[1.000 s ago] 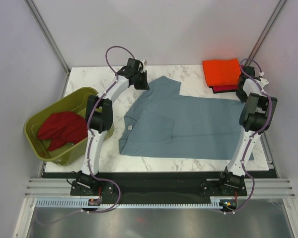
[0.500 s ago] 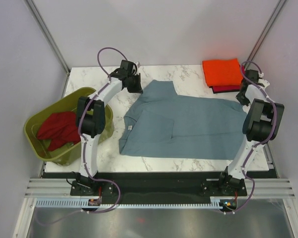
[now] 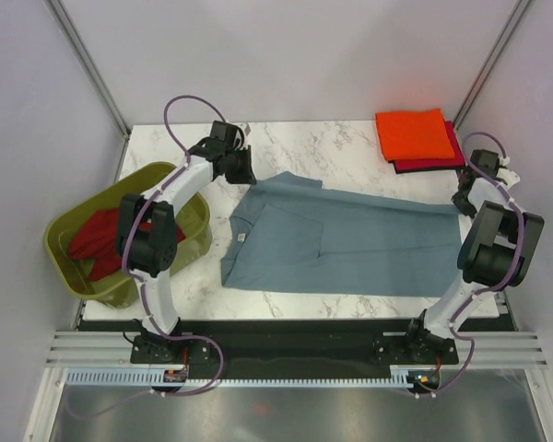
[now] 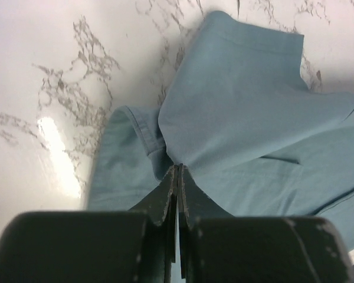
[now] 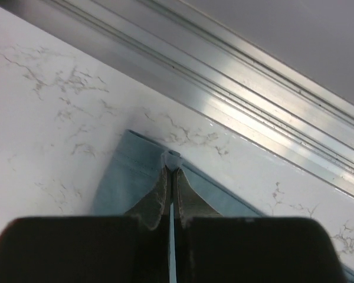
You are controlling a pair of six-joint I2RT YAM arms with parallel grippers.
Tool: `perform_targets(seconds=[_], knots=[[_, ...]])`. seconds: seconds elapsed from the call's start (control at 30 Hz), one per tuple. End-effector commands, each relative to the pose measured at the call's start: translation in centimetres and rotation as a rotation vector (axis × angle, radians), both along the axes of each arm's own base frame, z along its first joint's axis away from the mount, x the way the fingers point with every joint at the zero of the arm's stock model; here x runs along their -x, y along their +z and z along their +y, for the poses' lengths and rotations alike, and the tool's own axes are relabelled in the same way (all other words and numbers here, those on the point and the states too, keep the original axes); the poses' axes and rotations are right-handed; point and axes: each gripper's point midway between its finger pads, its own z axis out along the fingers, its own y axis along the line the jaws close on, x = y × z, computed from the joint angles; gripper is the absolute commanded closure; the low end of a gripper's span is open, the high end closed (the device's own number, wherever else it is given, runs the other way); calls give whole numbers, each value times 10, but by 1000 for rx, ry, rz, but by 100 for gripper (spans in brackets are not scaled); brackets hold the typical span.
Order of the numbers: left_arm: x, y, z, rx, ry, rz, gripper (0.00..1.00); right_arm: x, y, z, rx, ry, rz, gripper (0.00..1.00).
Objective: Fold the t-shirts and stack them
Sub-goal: Fold the tshirt
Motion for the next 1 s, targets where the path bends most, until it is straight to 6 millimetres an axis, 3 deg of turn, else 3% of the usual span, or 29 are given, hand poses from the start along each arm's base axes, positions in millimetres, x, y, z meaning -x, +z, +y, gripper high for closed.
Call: perform_targets(seconds=[0.0,0.33,0.5,0.97], knots=[[4,28,10,9,39,-74,98,1,12,6,-7,30,-65,100],[55,5,21,-11,14,-2,98,42,5,25,-28,30,-44,100],[74,10,20,-10,-2,-11,98,44,6,28,-31,38,-48,100],[120,-21,11,-92,-76,45,98,65,-8,21,-14,-5,24,100]])
